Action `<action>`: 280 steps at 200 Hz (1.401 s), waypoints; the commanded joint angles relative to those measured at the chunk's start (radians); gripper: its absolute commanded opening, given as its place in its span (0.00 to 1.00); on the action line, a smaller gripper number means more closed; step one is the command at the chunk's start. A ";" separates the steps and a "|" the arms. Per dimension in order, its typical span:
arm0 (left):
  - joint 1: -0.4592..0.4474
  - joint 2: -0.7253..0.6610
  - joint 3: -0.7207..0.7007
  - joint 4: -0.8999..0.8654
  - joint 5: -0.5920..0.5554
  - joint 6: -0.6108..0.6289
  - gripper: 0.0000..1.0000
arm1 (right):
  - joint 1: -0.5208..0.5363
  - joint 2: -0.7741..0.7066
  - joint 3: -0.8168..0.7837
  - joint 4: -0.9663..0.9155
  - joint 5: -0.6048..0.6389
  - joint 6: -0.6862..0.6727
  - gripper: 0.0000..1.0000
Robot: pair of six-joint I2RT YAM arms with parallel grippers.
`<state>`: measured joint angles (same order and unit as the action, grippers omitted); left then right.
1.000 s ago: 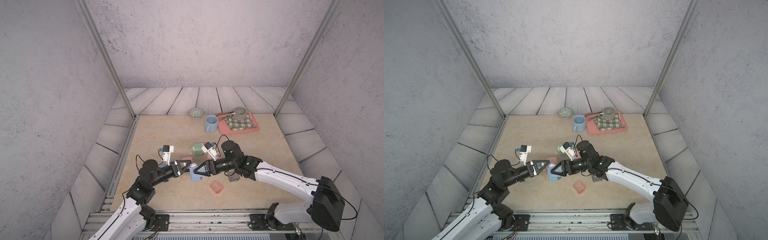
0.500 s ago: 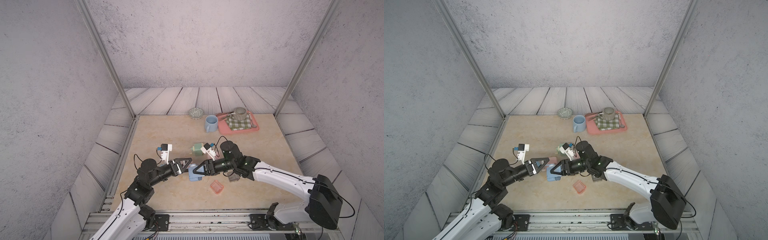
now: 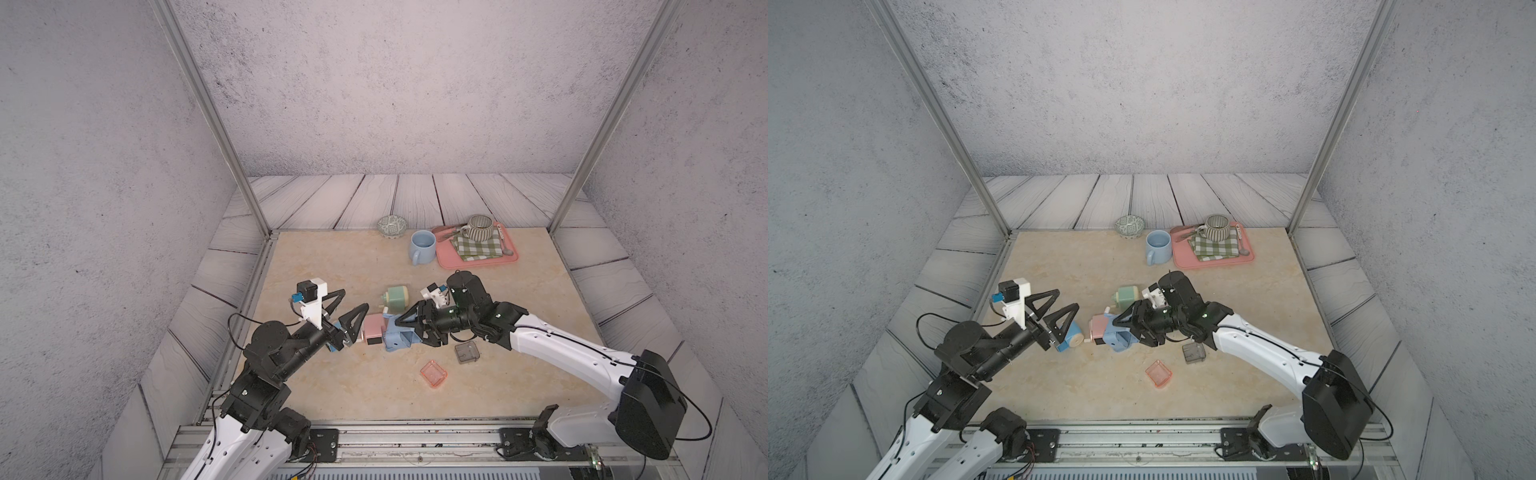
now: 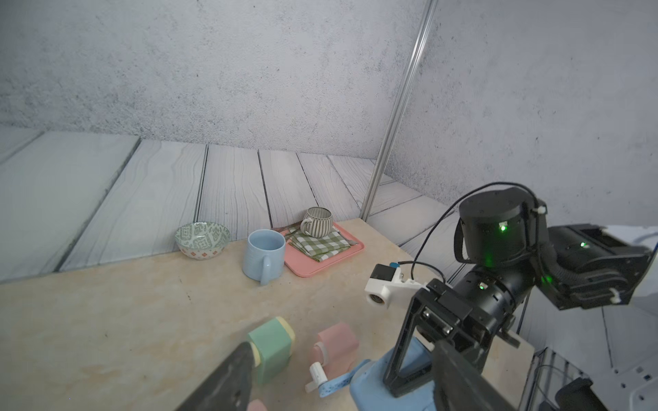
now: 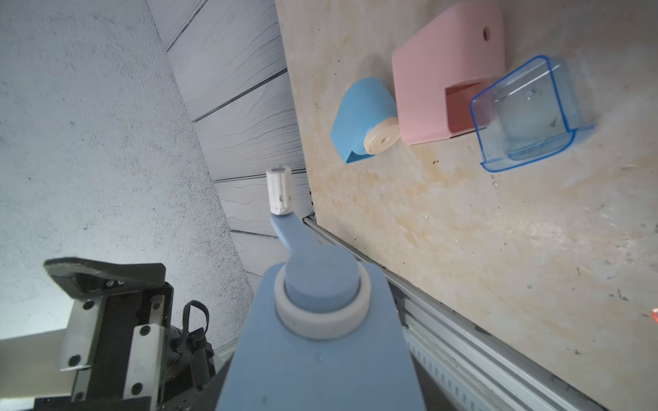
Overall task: Put the tray back into the pencil sharpener
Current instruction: Pick up the pencil sharpener from the center of the board.
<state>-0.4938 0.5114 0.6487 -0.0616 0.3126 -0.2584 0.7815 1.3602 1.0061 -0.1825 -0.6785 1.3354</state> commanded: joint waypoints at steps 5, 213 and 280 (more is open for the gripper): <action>0.001 0.043 0.049 -0.069 0.058 0.112 0.79 | 0.001 -0.009 0.130 -0.146 -0.016 -0.095 0.40; -0.004 -0.055 0.074 -0.239 0.411 0.636 0.79 | -0.038 0.085 0.208 -0.083 -0.293 0.028 0.27; -0.069 -0.001 0.111 -0.258 0.394 0.998 0.84 | -0.051 0.049 0.133 0.195 -0.464 0.458 0.30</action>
<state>-0.5259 0.4816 0.7322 -0.3332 0.7151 0.5655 0.7361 1.4601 1.1648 -0.1688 -1.0538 1.5719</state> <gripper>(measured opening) 0.835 0.602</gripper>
